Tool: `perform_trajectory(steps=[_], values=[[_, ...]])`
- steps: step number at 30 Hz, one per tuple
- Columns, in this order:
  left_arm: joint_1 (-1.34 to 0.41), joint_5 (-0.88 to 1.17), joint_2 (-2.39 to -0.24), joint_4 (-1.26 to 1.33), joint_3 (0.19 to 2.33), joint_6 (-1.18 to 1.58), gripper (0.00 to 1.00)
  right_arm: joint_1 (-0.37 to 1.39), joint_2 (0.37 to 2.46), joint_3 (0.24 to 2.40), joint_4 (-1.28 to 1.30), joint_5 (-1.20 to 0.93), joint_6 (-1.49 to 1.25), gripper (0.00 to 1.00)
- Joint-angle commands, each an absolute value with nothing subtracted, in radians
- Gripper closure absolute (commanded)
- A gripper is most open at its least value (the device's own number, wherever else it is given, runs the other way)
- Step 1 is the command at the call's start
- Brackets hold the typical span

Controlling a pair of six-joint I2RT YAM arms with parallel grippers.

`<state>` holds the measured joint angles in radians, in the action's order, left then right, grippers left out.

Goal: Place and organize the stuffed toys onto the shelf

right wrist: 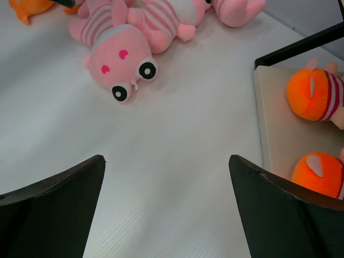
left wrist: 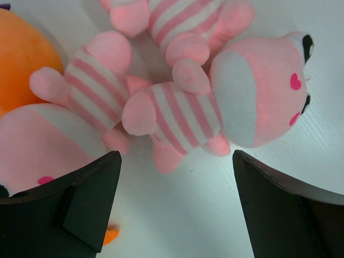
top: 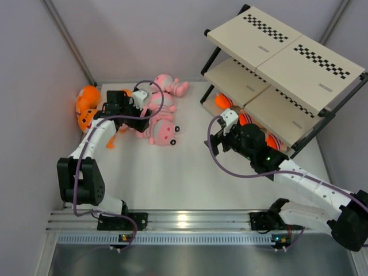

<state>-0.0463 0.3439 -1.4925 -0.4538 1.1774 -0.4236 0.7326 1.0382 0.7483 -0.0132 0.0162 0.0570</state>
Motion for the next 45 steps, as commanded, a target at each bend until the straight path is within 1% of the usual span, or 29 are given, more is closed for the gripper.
perform_trajectory(steps=[1, 4, 5, 7, 11, 15, 16, 18, 19, 20, 21, 22, 23, 27, 28, 30, 31, 33, 34, 36, 37, 40, 42, 45], values=[[-0.099, 0.281, -1.543, -0.549, 1.249, -0.515, 0.10, 0.750, 1.043, 0.793, -0.031, -0.021, 0.058, 0.01], [-0.233, 0.183, -1.568, -0.549, 1.256, -0.604, 0.08, 0.752, 1.045, 0.781, -0.035, -0.018, 0.063, 0.01], [-0.295, 0.181, -1.566, -0.549, 1.256, -0.641, 0.07, 0.750, 1.048, 0.778, -0.034, -0.020, 0.063, 0.01], [-0.351, 0.189, -1.566, -0.546, 1.252, -0.673, 0.06, 0.750, 1.049, 0.770, -0.034, -0.017, 0.066, 0.01], [-0.379, 0.114, -1.660, -0.546, 1.313, -0.689, 0.07, 0.750, 1.040, 0.753, -0.035, -0.009, 0.069, 0.01], [-0.380, 0.032, -1.785, -0.546, 1.390, -0.667, 0.15, 0.750, 1.023, 0.746, -0.028, -0.006, 0.075, 0.01], [-0.380, 0.011, -1.825, -0.546, 1.400, -0.658, 0.23, 0.750, 1.011, 0.747, -0.022, -0.006, 0.080, 0.01], [-0.382, -0.023, -1.857, -0.546, 1.422, -0.649, 0.35, 0.750, 0.994, 0.736, -0.015, -0.006, 0.084, 0.01], [-0.380, -0.034, -1.877, -0.548, 1.427, -0.641, 0.52, 0.750, 0.985, 0.730, -0.017, -0.006, 0.095, 0.01], [-0.380, -0.047, -1.882, -0.551, 1.427, -0.641, 0.61, 0.750, 0.967, 0.726, -0.017, -0.006, 0.103, 0.01], [-0.382, -0.049, -1.884, -0.560, 1.425, -0.644, 0.74, 0.750, 0.959, 0.721, -0.014, -0.006, 0.110, 0.01], [-0.380, -0.046, -1.872, -0.571, 1.422, -0.635, 0.91, 0.750, 0.954, 0.724, -0.009, -0.006, 0.120, 0.01], [-0.380, -0.049, -1.858, -0.574, 1.419, -0.615, 1.00, 0.750, 0.945, 0.730, -0.003, -0.006, 0.124, 0.01], [-0.380, -0.064, -1.755, -0.572, 1.443, -0.465, 1.00, 0.753, 0.917, 0.765, 0.048, -0.020, 0.124, 0.01], [-0.380, -0.072, -1.715, -0.577, 1.457, -0.374, 1.00, 0.753, 0.905, 0.767, 0.041, -0.035, 0.118, 0.01], [-0.377, -0.072, -1.681, -0.612, 1.525, -0.286, 1.00, 0.755, 0.862, 0.779, 0.032, -0.105, 0.117, 0.01], [-0.376, -0.066, -1.655, -0.667, 1.557, -0.194, 1.00, 0.759, 0.848, 0.788, 0.023, -0.127, 0.124, 0.01], [-0.368, -0.035, -1.628, -0.713, 1.627, -0.105, 1.00, 0.770, 0.815, 0.827, 0.021, -0.155, 0.146, 0.01], [-0.353, -0.005, -1.594, -0.757, 1.647, -0.015, 1.00, 0.788, 0.808, 0.845, 0.025, -0.158, 0.182, 0.01], [-0.330, 0.092, -1.547, -0.799, 1.698, 0.075, 1.00, 0.808, 0.811, 0.912, 0.041, -0.169, 0.219, 0.01], [-0.304, 0.163, -1.530, -0.817, 1.709, 0.156, 1.00, 0.828, 0.819, 0.940, 0.054, -0.179, 0.259, 0.01], [-0.272, 0.302, -1.470, -0.841, 1.721, 0.288, 1.00, 0.891, 0.876, 1.028, 0.068, -0.215, 0.357, 0.01], [-0.267, 0.342, -1.448, -0.841, 1.724, 0.349, 1.00, 0.937, 0.902, 1.063, 0.058, -0.183, 0.423, 0.01], [-0.265, 0.416, -1.437, -0.841, 1.727, 0.466, 1.00, 1.056, 0.969, 1.092, 0.034, -0.095, 0.588, 0.02]])
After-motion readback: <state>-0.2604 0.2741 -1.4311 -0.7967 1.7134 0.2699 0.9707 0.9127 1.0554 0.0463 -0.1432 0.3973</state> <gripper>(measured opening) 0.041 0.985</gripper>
